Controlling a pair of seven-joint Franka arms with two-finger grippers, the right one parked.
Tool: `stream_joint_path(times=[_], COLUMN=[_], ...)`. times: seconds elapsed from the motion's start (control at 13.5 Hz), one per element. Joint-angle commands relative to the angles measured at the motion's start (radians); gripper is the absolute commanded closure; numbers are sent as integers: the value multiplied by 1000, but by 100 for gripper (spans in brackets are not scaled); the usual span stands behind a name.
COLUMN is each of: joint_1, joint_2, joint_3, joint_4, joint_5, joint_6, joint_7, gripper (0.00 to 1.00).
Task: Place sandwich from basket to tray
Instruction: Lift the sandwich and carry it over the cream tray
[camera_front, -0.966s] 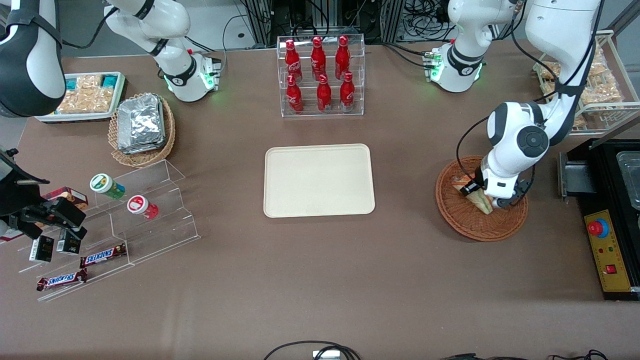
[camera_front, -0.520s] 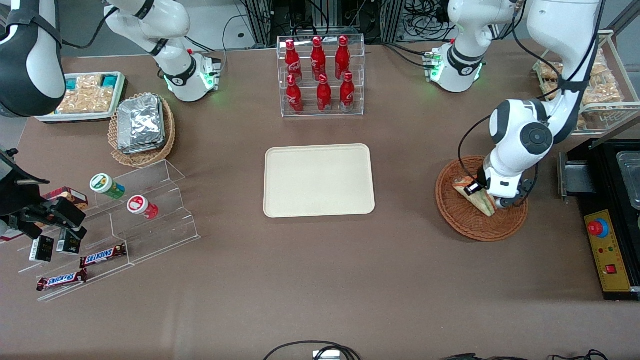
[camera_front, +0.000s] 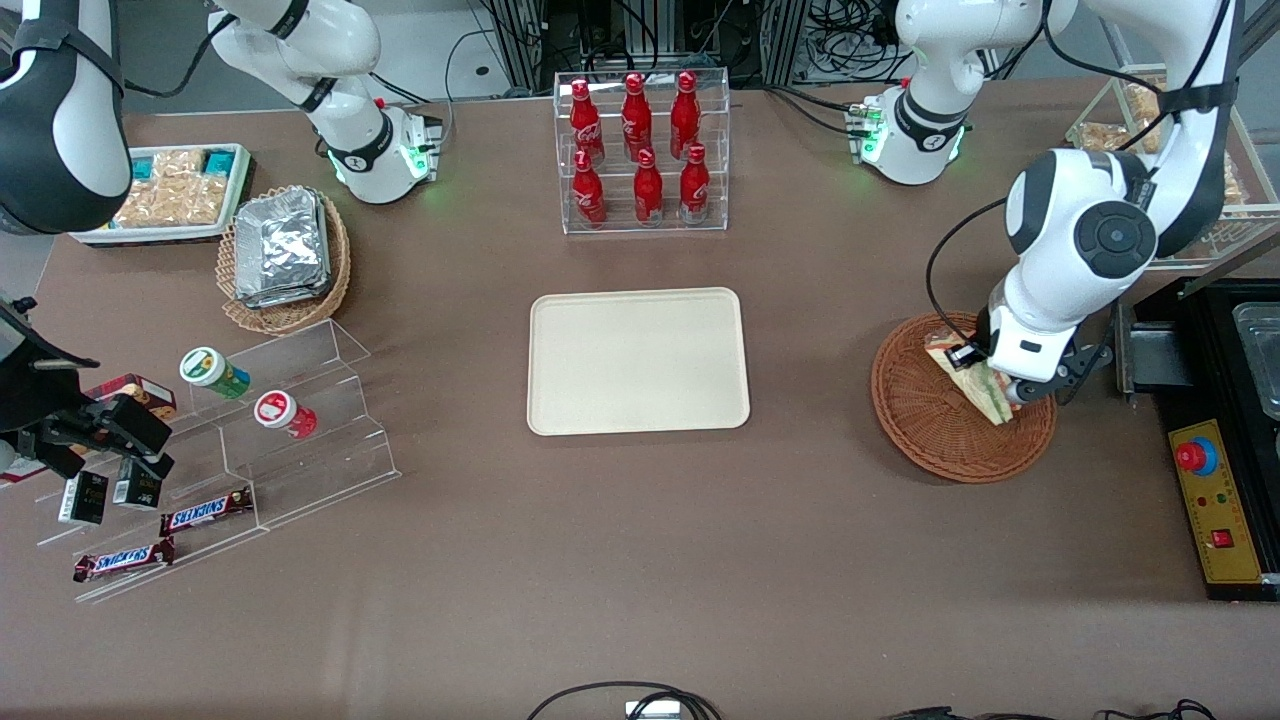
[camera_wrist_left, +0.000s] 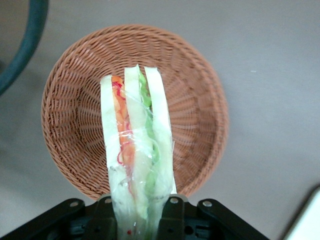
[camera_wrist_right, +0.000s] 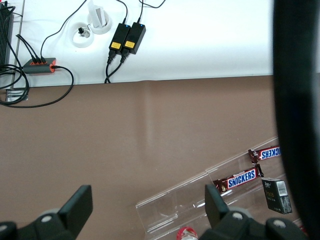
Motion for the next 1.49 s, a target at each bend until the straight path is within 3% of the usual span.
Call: stream_joint_path(times=[0.0, 0.67, 0.89, 1.04, 1.41], joint_1=[-1, -1, -12, -76, -164], joint_2=[8, 51, 108, 161, 275], joint_3=[-89, -387, -470, -472, -472], joint_4=[66, 89, 89, 91, 126], joint_5=[12, 108, 125, 189, 199], joint_6=[-51, -29, 1, 6, 75], joint_7=[-2, 5, -76, -162, -207], gripper=[100, 100, 100, 100, 100])
